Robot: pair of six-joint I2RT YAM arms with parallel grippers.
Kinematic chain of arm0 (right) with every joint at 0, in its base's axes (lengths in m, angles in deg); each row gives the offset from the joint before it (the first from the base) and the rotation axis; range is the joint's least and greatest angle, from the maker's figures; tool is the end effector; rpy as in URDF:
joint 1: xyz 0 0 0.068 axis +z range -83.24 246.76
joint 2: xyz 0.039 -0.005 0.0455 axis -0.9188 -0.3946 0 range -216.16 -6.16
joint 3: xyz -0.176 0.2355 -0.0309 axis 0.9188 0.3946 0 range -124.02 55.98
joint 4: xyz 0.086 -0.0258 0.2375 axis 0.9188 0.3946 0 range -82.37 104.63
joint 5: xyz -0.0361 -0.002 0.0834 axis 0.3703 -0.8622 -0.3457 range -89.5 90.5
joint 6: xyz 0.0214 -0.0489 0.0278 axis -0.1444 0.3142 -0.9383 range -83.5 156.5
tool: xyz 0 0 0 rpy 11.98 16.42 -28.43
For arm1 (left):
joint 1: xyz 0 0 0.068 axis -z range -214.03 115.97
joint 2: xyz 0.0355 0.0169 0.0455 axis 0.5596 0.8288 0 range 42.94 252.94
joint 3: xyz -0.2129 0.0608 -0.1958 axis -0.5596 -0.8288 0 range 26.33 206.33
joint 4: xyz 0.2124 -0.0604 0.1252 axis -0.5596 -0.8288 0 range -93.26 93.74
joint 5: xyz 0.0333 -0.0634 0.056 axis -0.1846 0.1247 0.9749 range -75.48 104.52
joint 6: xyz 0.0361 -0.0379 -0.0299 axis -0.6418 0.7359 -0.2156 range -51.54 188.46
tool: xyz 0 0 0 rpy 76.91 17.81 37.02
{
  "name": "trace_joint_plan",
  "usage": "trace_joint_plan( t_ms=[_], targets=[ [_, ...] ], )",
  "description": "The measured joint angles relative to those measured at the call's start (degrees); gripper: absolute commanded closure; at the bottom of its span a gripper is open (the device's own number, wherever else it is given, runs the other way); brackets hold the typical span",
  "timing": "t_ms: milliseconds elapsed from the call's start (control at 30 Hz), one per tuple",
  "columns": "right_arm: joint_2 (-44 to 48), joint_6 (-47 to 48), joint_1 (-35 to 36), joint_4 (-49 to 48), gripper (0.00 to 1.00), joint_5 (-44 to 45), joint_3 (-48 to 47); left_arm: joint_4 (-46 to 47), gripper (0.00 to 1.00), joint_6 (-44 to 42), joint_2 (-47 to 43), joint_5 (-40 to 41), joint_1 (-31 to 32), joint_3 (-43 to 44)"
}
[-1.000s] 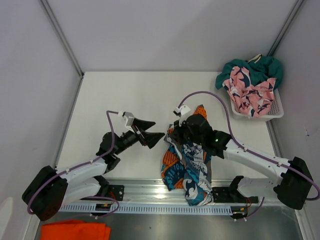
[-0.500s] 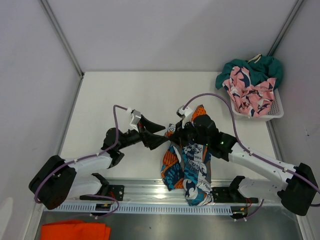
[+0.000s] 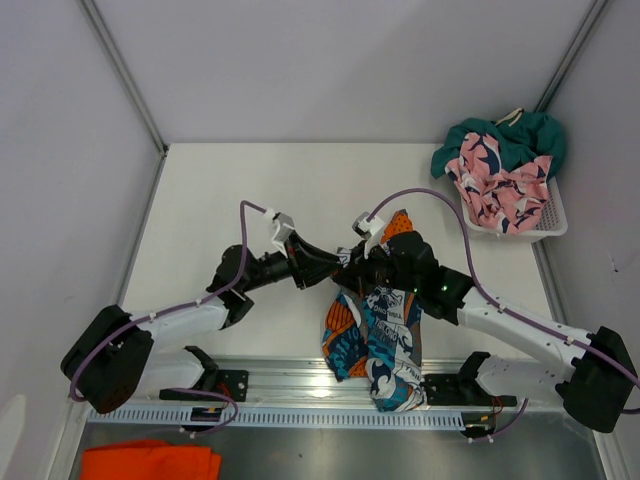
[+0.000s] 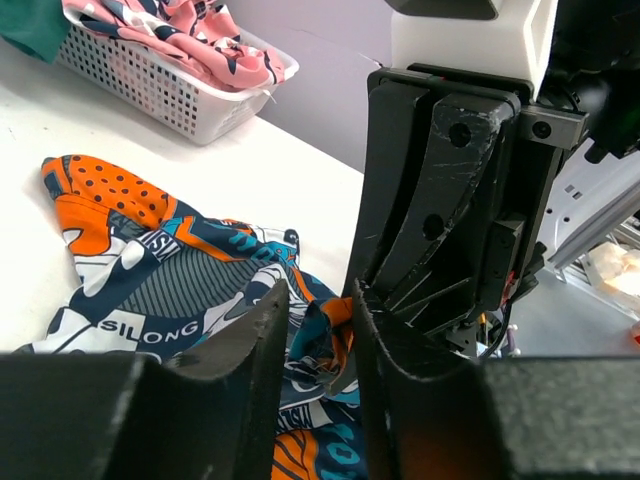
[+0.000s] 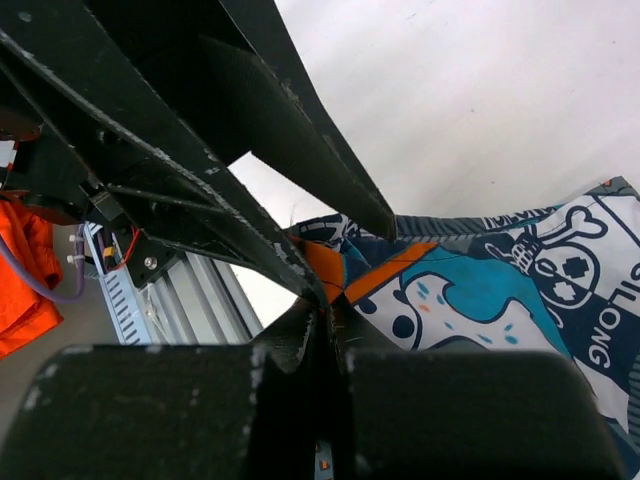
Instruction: Fold and stack the shorts
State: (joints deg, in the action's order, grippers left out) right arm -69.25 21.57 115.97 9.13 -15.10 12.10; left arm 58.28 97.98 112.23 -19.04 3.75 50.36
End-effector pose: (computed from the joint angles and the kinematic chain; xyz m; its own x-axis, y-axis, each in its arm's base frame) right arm 0.1495 0.1915 0.3073 -0.4534 -0.1455 -0.8793 -0.8039 0.4929 0.3329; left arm 0.1725 -0.1649 0.2743 -0.3530 -0.2458 -0.9028 0.8823 0.2336 -0.4086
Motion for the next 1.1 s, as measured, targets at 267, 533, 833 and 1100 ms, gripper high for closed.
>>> trace_joint_plan(
  t_ms=[267, 533, 833, 1100],
  targets=[
    [0.0, -1.0, -0.1, -1.0, 0.68, 0.1, 0.5, -3.0, 1.00, -1.6, 0.6, 0.4, 0.9, 1.7],
    [0.9, -2.7, 1.8, 3.0, 0.00, 6.3, 0.8, -10.8, 1.00, -2.7, -0.9, 10.4, 0.9, 1.7],
    [3.6, -6.9, 18.2, 15.5, 0.01, 24.1, 3.0, -26.0, 1.00, -1.7, -6.2, 34.5, -3.0, 1.7],
    [1.6, -11.7, 27.2, 21.7, 0.02, 32.9, 4.0, -34.2, 1.00, 2.3, -9.1, 43.1, -11.3, 1.2]
  ],
)
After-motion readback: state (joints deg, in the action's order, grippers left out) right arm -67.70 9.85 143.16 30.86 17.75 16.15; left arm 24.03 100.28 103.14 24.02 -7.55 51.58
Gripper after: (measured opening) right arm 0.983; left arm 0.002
